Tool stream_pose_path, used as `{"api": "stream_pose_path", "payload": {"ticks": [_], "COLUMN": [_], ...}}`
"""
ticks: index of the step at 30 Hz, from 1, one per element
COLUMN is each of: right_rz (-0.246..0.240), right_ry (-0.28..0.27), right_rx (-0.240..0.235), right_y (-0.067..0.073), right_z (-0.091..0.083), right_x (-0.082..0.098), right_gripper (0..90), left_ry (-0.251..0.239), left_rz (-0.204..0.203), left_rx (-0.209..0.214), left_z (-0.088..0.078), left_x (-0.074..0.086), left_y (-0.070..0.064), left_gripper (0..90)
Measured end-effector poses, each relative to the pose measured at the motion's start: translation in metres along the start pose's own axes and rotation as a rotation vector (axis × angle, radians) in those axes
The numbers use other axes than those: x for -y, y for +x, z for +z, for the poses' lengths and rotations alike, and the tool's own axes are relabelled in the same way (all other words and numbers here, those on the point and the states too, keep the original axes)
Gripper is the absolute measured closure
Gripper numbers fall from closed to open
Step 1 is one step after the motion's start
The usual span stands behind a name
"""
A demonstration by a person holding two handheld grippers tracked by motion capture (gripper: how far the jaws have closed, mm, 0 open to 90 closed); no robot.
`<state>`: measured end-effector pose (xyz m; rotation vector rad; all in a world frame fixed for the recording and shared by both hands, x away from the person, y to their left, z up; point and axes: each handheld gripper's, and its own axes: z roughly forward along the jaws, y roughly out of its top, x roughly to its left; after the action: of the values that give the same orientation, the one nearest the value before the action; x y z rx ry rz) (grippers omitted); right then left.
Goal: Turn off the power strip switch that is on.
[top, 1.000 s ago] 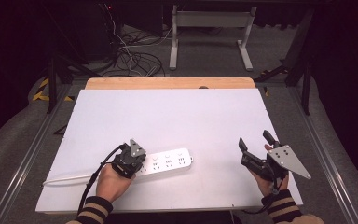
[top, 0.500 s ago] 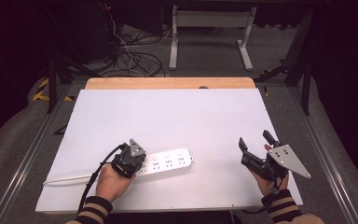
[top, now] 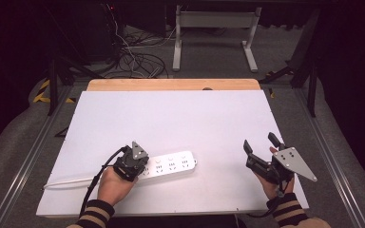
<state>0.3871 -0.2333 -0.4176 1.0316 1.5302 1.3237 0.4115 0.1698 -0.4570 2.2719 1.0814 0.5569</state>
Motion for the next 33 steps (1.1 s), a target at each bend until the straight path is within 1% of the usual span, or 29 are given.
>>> {"api": "stream_pose_path", "payload": {"ticks": [9, 12, 13, 15, 16, 17, 18, 20, 24, 28, 30, 31, 33], "right_rz": [0.000, 0.002, 0.002, 0.006, 0.005, 0.002, 0.002, 0.003, 0.001, 0.002, 0.002, 0.002, 0.002], "right_ry": [-0.002, -0.003, -0.003, -0.003, -0.003, -0.003, -0.004, -0.004, -0.004, -0.003, -0.005, -0.005, -0.005], "right_rx": [-0.001, 0.002, 0.003, 0.002, 0.001, 0.001, 0.000, 0.000, -0.003, -0.003, -0.004, -0.005, -0.004], "right_y": [0.0000, -0.0002, -0.0004, -0.0005, -0.0005, -0.0005, -0.0003, -0.0002, -0.0002, 0.0003, 0.0003, 0.0002, 0.0003], "right_z": [-0.0002, -0.0005, -0.0004, -0.0001, 0.0000, 0.0001, 0.0002, 0.0004, 0.0009, 0.0007, 0.0008, 0.0009, 0.0010], "right_x": [-0.0002, -0.0004, -0.0005, -0.0004, -0.0004, -0.0003, -0.0004, -0.0006, -0.0005, -0.0007, -0.0007, -0.0008, -0.0008], "right_gripper": [19.4, 19.5, 19.5, 19.5, 19.5, 19.5, 19.4, 19.5, 19.5, 19.5, 19.5, 19.5, 19.5], "left_ry": [-0.003, 0.008, 0.005, 0.004, -0.001, -0.016, -0.015, -0.020, -0.020, -0.020, -0.027, -0.035, -0.053], "left_rz": [0.003, 0.004, 0.003, 0.007, 0.008, 0.003, 0.001, -0.006, 0.000, 0.000, -0.004, -0.008, -0.014], "left_rx": [0.006, 0.007, 0.000, 0.000, -0.004, 0.001, 0.011, 0.015, 0.002, 0.001, 0.006, 0.001, 0.008], "left_z": [-0.0001, -0.0015, -0.0015, -0.0015, -0.0019, -0.0032, -0.0036, -0.0039, -0.0040, -0.0042, -0.0042, -0.0041, -0.0032], "left_x": [0.0001, 0.0000, 0.0008, 0.0007, 0.0011, 0.0007, 0.0006, 0.0017, 0.0018, 0.0020, 0.0027, 0.0034, 0.0058], "left_y": [0.0011, 0.0020, 0.0020, 0.0019, 0.0016, 0.0021, 0.0030, 0.0041, 0.0034, 0.0032, 0.0039, 0.0039, 0.0051], "left_gripper": [90.0, 90.0, 90.0, 90.0, 90.0, 90.0, 90.0, 90.0, 90.0, 90.0, 90.0, 90.0, 90.0]}}
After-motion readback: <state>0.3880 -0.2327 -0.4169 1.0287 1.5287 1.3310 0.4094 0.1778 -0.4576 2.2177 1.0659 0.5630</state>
